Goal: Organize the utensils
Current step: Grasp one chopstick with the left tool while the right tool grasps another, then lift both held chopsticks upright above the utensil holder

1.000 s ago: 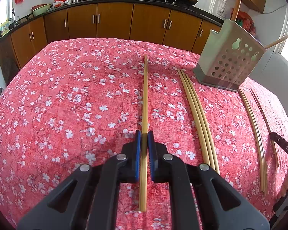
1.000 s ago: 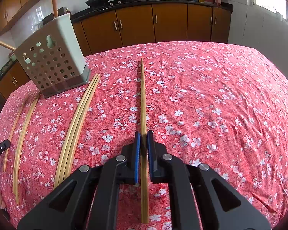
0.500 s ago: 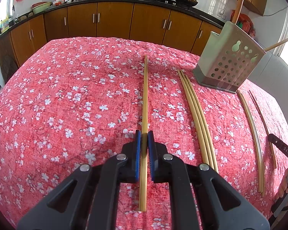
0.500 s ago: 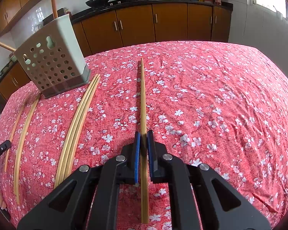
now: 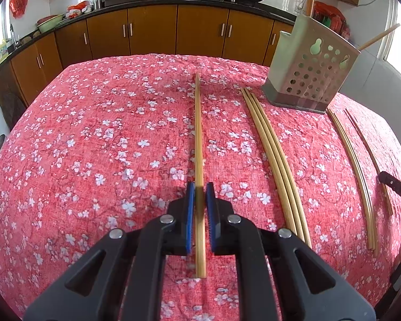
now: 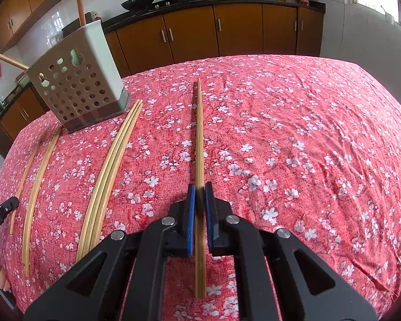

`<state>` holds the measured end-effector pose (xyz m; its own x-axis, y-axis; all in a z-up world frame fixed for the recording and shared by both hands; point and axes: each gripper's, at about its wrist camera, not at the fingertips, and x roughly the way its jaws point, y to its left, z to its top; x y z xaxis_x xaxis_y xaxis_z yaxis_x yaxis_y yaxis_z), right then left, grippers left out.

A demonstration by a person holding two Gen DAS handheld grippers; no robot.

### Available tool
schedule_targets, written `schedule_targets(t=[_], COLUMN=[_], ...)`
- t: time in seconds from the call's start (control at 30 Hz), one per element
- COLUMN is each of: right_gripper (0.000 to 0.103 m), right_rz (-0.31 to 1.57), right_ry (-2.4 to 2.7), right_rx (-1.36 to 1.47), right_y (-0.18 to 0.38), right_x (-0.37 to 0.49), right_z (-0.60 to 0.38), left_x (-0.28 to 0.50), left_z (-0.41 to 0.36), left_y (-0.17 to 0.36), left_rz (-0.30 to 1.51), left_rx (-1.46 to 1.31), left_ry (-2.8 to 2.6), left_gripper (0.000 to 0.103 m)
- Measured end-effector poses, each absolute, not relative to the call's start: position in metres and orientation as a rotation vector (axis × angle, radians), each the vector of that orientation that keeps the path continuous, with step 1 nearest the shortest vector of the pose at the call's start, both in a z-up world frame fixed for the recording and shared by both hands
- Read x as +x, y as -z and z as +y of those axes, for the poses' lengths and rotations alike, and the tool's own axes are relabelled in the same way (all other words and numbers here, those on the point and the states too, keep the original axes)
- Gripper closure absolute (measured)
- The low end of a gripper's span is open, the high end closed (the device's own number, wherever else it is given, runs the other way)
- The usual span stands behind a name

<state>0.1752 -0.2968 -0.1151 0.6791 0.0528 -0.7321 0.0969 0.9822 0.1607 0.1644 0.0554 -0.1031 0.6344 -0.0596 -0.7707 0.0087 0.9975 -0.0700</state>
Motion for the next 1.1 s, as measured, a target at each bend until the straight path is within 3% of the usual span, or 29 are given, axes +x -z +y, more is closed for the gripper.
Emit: schedule_targets(t=[0.2, 0.5, 0.87, 1.1], right_gripper=[0.095, 0.095, 0.095, 0.095], right_rz=[0.731, 0.521, 0.464, 0.371], right_ry=[0.038, 0.042, 0.023, -0.071], right_rx=[0.215, 0.218, 0.232, 0.245], right_y=[0.084, 0.014, -0.006, -0.051], right_x=[0.158, 0.138, 0.138, 0.139], right_z=[-0.304, -0.319, -0.319, -0.308], left_x=[0.157, 0.139, 0.139, 0.144], left_z=[0.063, 0.073, 0.071, 0.058], left_y=[0.087, 0.009, -0.045, -0.083], left_rz=[0.855, 0.65, 0.532, 0.468], left_rx=[-0.094, -0.172, -0.154, -0.126], left_ry=[0.046, 0.068, 0.058, 0.097], left_gripper=[0.095, 0.095, 0.095, 0.095])
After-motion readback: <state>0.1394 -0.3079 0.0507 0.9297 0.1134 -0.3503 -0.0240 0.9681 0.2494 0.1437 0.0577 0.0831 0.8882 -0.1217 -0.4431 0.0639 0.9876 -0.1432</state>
